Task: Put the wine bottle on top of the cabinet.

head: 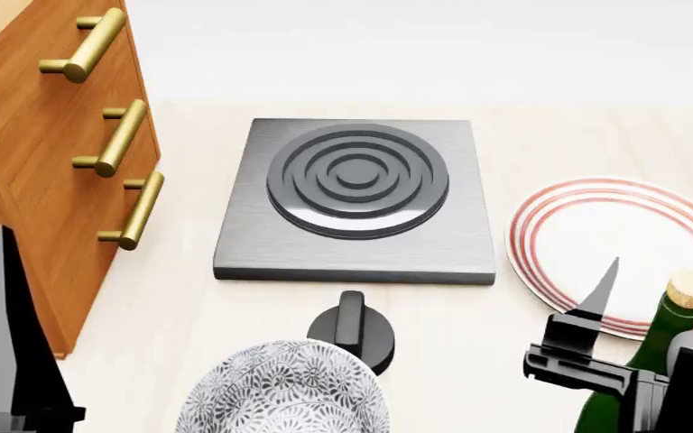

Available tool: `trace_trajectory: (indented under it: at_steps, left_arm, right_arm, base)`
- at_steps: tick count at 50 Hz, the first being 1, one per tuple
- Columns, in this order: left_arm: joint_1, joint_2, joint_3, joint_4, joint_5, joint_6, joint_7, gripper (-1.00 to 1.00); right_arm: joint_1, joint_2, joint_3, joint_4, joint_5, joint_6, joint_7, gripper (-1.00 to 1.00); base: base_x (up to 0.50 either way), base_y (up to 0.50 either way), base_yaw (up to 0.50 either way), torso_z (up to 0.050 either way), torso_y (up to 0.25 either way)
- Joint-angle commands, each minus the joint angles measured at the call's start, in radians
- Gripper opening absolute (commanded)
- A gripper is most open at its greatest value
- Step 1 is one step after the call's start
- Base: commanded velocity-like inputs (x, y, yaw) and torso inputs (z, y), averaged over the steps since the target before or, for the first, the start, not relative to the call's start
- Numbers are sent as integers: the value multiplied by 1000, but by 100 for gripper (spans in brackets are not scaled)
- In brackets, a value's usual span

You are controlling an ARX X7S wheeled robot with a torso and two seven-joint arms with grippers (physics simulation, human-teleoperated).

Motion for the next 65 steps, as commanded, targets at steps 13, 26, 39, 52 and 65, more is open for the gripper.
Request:
trace_trajectory:
  at_steps: [13,26,39,52,65]
  left_arm:
    - [3,24,-25,0,-11,13,38,100]
    - [8,23,-26,0,-17,5,40,100]
    - [7,21,-11,0,-19,-10,42,100]
    - [10,18,9,-1,-15,-18,40,100]
    - [15,19,13,-1,-16,-18,45,100]
  right_arm:
    - [0,-21,24,26,-12,-28,-30,-100]
    - [25,5,38,-29,12,23,-21,-100]
    - [80,36,78,-115,95,108,-14,-100]
    - [187,64,61,-181,160,211,-14,-100]
    - [349,82,-53,-234,187,324,-42,-100]
  base:
    - [0,0,0,0,0]
    - [0,0,0,0,0]
    - [0,0,0,0,0]
    - [0,0,0,0,1]
    - [0,0,0,0,1]
